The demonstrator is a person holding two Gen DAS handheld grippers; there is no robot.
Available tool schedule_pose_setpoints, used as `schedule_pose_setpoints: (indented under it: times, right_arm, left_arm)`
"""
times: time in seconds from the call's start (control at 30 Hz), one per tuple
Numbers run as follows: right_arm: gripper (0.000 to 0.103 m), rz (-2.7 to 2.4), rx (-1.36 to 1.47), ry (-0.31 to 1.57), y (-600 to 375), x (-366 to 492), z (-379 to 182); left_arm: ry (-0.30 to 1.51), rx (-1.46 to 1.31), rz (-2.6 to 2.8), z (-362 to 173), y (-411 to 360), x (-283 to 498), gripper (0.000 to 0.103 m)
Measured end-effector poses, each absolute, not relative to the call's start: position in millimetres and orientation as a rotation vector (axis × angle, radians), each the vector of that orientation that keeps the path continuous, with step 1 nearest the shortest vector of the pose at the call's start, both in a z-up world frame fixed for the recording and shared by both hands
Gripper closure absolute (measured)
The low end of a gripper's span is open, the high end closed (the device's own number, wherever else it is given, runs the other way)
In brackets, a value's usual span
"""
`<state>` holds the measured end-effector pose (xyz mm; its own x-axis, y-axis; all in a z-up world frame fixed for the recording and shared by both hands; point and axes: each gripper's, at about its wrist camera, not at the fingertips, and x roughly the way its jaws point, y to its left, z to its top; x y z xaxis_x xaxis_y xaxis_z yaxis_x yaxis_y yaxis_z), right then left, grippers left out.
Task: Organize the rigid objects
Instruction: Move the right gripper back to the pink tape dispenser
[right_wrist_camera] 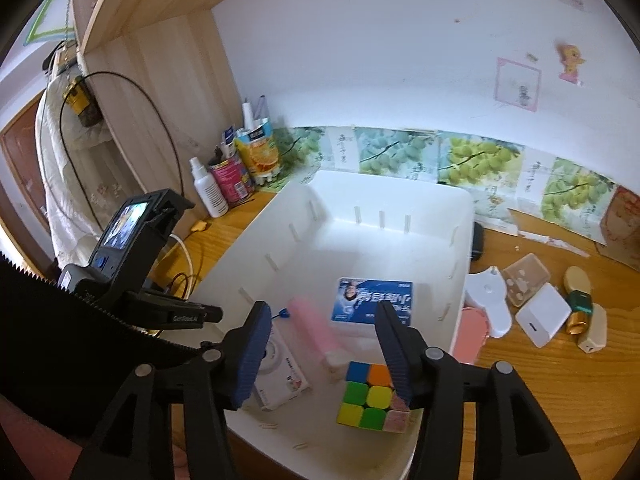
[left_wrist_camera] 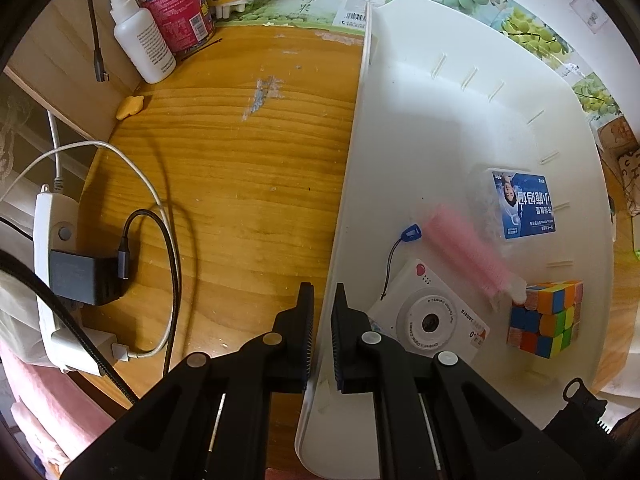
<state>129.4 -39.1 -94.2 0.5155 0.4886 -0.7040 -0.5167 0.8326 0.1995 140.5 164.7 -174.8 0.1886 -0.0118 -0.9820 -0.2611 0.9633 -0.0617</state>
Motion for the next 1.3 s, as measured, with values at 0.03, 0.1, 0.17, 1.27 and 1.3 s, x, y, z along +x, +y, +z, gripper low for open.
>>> schedule_pose_setpoints:
  times: [0.03, 0.1, 0.17, 1.27, 1.3]
  right_arm:
    - [0.044, 0.596, -0.034, 0.828, -41.3, 130.0, -94.0]
    - [0.039, 0.581, -0.033, 0.818, -45.2, 130.3, -94.1]
    - [0.037, 0.560, -0.033, 0.814, -49.7, 131.6, -94.5]
    - [0.022, 0.190, 0.474, 1.053, -163.8, 188.0, -160.7]
    - [0.022, 0.188, 0.502, 1.067, -166.8, 189.0, -165.9]
  left_arm:
    - [1.372, -0.235, 0.177, -174.9, 164.7, 141.3, 0.095]
    - [1.372, -0.237, 0.179, -175.3, 165.2, 143.6, 0.095]
    - [1.376, -0.238, 0.183, -175.7, 165.2, 146.2, 0.095]
    - [1.421, -0.158, 0.169, -182.2, 156.8, 161.0, 0.093]
    - [1.422, -0.157, 0.169, -182.4, 156.4, 161.8, 0.093]
